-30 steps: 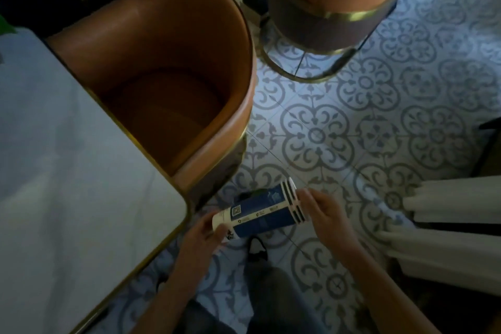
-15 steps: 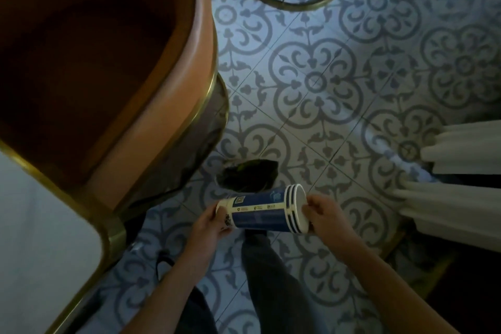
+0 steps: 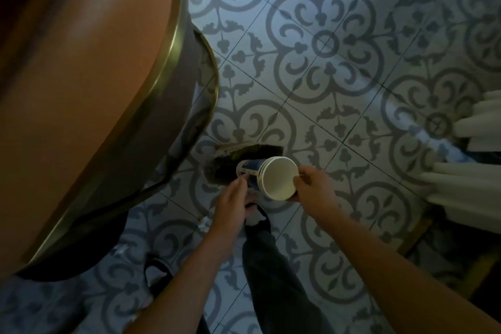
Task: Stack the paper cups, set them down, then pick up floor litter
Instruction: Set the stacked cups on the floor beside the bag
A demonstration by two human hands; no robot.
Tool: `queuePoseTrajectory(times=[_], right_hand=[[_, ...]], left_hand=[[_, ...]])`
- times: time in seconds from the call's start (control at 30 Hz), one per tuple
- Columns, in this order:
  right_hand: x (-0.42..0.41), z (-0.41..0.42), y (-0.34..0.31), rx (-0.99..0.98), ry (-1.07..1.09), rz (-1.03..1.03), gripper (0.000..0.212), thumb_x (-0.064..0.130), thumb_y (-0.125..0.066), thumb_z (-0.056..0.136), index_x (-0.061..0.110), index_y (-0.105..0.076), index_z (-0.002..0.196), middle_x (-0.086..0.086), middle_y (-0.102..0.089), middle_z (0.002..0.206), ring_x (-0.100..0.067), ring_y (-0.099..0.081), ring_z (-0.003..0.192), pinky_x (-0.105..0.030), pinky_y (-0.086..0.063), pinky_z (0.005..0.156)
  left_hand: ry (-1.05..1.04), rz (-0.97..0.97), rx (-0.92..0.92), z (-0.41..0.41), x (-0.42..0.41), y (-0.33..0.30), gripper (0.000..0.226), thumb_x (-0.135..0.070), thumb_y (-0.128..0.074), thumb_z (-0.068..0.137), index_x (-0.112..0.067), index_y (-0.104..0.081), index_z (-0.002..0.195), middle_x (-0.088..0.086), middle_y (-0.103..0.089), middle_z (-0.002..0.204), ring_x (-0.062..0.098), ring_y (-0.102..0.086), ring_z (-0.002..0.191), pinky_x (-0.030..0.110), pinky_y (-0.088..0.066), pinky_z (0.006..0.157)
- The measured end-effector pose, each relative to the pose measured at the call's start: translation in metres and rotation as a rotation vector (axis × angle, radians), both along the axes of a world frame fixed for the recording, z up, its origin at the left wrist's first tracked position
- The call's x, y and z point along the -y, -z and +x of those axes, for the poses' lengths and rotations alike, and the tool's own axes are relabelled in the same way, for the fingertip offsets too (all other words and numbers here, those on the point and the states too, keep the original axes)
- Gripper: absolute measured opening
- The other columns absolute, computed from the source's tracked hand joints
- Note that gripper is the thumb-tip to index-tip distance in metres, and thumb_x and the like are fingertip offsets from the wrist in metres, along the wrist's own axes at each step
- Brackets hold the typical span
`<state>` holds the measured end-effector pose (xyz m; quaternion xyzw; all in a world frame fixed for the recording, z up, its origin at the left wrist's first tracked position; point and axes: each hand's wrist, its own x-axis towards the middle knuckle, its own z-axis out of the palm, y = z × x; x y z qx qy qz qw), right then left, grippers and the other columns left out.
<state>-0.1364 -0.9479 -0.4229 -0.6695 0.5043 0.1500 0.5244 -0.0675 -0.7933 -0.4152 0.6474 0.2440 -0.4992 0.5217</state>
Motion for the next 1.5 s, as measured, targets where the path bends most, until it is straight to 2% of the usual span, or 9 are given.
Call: queuePoseTrajectory(times=[0.27,0.4,0.53,0.63,0.83,1.07,1.23,1.37,1.5], right_hand=[[0.000,0.010,0.077,-0.053,-0.028,-0.012,0.027,0.009,-0.044,0.094,0.013,-0.061,0.114,-0.008,-0.068,0.094,-0.017,-0.067,0.071,-0.025,-0.059,0.056],[0.008,0.017,0.101,-0.124,-0.251,-0.051,0.030,0.009,-0.044,0.092,0.012,-0.060,0.118,-0.012,-0.068,0.098,-0.023,-0.064,0.081,-0.034,-0.053,0.070],[0.013,0.015,0.120,-0.174,-0.414,-0.056,0.031,0.010,-0.047,0.088,0.007,-0.055,0.118,-0.016,-0.064,0.104,-0.027,-0.060,0.090,-0.033,-0.048,0.072],[0.011,0.011,0.133,-0.211,-0.524,-0.049,0.027,0.017,-0.048,0.087,0.006,-0.049,0.112,-0.020,-0.057,0.108,-0.030,-0.060,0.087,-0.046,-0.054,0.077],[0.013,0.016,0.127,-0.174,-0.459,-0.081,0.026,0.014,-0.050,0.086,0.004,-0.053,0.110,-0.019,-0.062,0.105,-0.030,-0.060,0.091,-0.043,-0.053,0.077],[0.012,0.010,0.106,-0.267,-0.471,-0.116,0.036,0.011,-0.050,0.090,0.002,-0.050,0.125,-0.017,-0.058,0.123,-0.027,-0.055,0.111,-0.028,-0.041,0.084],[-0.010,-0.004,0.093,-0.351,-0.567,-0.147,0.023,0.014,-0.050,0.087,0.006,-0.057,0.107,-0.013,-0.064,0.101,-0.025,-0.061,0.089,-0.036,-0.051,0.079],[-0.042,-0.009,0.080,-0.375,-0.700,-0.123,0.015,0.015,-0.047,0.088,0.007,-0.059,0.094,-0.010,-0.062,0.091,-0.021,-0.058,0.079,-0.033,-0.050,0.074],[-0.083,-0.012,0.065,-0.342,-0.792,-0.097,0.019,0.014,-0.046,0.090,0.003,-0.062,0.090,-0.011,-0.062,0.084,-0.022,-0.060,0.079,-0.029,-0.046,0.069]], left_hand=[[0.025,0.042,0.012,0.007,0.023,0.064,0.033,-0.025,-0.046,0.102,-0.020,-0.055,0.133,0.010,-0.063,0.126,0.025,-0.066,0.111,0.031,-0.056,0.083],[0.051,0.059,0.024,0.012,0.029,0.091,0.038,-0.021,-0.050,0.101,-0.019,-0.051,0.139,0.010,-0.060,0.130,0.027,-0.062,0.115,0.032,-0.056,0.083],[0.099,0.096,0.050,0.012,0.031,0.113,0.016,-0.023,-0.053,0.099,-0.034,-0.059,0.109,0.004,-0.064,0.118,0.022,-0.063,0.108,0.041,-0.055,0.091],[0.136,0.098,0.071,0.010,0.032,0.126,0.019,-0.024,-0.053,0.099,-0.042,-0.058,0.098,-0.004,-0.064,0.106,0.021,-0.062,0.106,0.043,-0.055,0.092],[0.188,0.126,0.084,0.008,0.032,0.132,0.028,-0.022,-0.053,0.099,-0.047,-0.058,0.088,-0.006,-0.064,0.100,0.024,-0.062,0.109,0.052,-0.051,0.099],[0.195,0.120,0.087,0.002,0.002,0.120,0.039,-0.026,-0.053,0.098,-0.022,-0.053,0.137,0.006,-0.059,0.136,0.022,-0.058,0.121,0.048,-0.047,0.107],[0.165,0.156,0.134,-0.012,-0.043,0.095,0.021,-0.031,-0.055,0.096,-0.035,-0.062,0.116,0.001,-0.065,0.125,0.019,-0.062,0.114,0.046,-0.051,0.101],[0.051,0.193,0.106,-0.029,-0.098,0.074,0.024,-0.025,-0.055,0.097,-0.024,-0.063,0.120,0.006,-0.064,0.122,0.023,-0.061,0.113,0.037,-0.051,0.096],[0.012,0.267,0.143,-0.052,-0.155,0.061,0.013,-0.022,-0.059,0.095,-0.033,-0.066,0.098,0.010,-0.068,0.119,0.026,-0.064,0.109,0.046,-0.052,0.100]])
